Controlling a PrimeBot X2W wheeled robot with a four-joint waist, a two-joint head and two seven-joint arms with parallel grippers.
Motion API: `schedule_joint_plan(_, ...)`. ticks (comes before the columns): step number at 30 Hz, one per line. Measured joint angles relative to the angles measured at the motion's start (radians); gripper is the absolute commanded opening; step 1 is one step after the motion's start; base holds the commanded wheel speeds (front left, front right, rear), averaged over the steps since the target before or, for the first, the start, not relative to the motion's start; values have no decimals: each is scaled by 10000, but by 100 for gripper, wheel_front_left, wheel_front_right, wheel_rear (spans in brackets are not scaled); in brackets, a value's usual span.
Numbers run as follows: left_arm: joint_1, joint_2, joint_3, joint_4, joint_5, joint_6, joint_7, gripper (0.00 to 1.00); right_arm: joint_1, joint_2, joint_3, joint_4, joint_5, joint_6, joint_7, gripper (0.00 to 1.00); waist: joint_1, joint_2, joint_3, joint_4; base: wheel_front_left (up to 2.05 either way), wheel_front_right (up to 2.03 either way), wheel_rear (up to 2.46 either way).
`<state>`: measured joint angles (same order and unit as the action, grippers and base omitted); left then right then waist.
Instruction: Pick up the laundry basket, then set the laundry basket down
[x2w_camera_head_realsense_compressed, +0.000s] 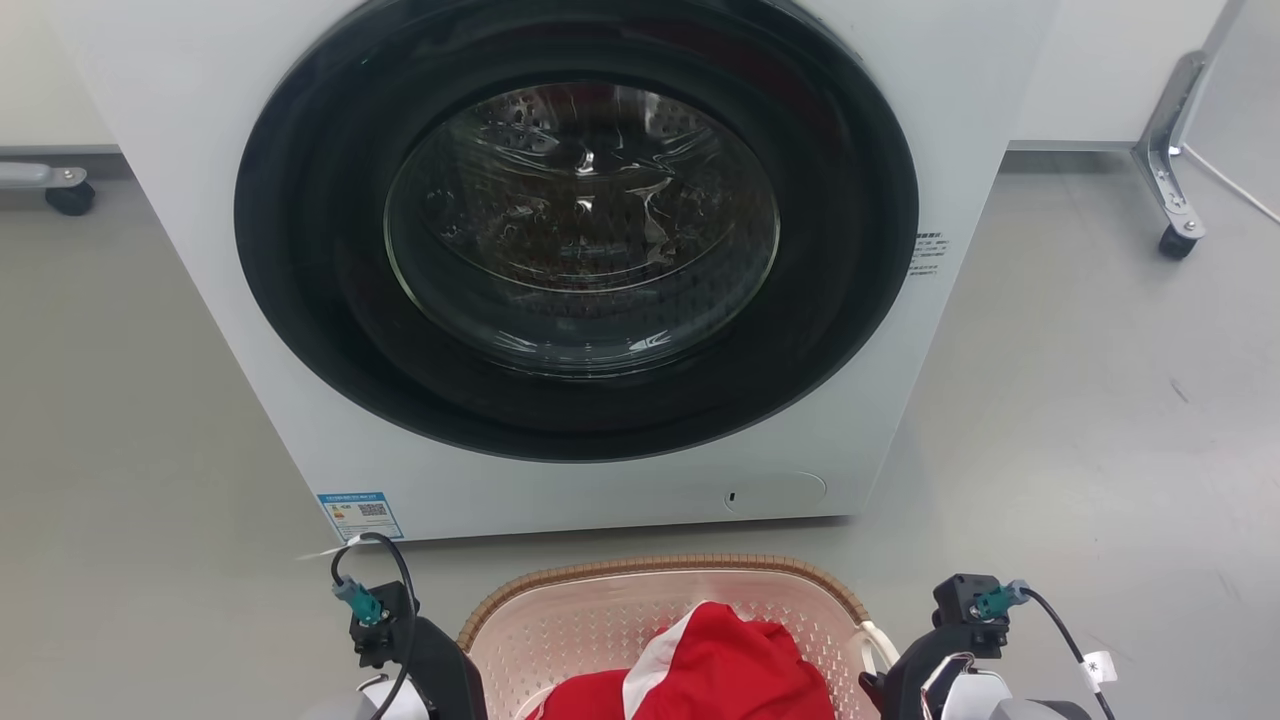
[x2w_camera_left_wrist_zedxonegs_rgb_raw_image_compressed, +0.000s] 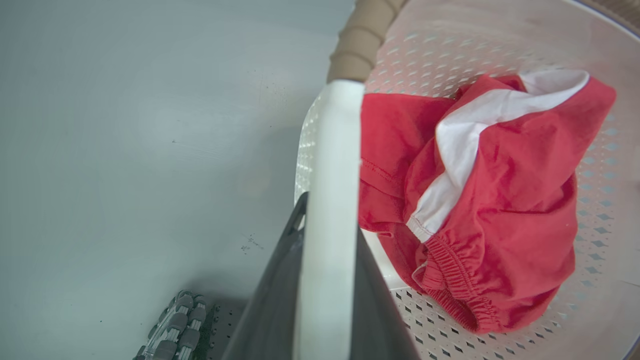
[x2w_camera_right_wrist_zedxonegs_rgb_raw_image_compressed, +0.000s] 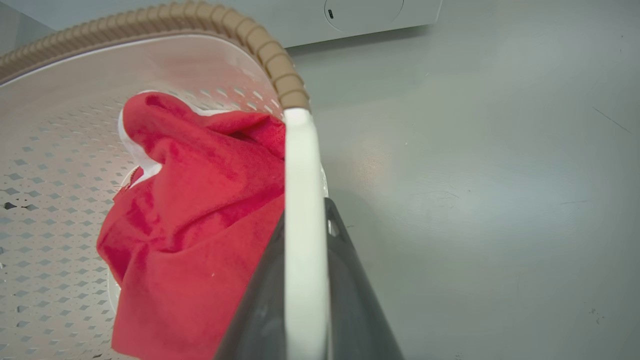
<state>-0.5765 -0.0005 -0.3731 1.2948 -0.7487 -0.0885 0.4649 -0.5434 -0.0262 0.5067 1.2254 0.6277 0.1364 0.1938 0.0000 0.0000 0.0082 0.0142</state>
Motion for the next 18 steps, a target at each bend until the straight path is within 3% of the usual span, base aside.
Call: schedule_joint_plan(18, 11, 4, -105, 0, -134, 10, 10, 0, 51, -94, 205, -153, 412, 0, 90, 0, 0, 1, 7, 13, 0, 0, 0)
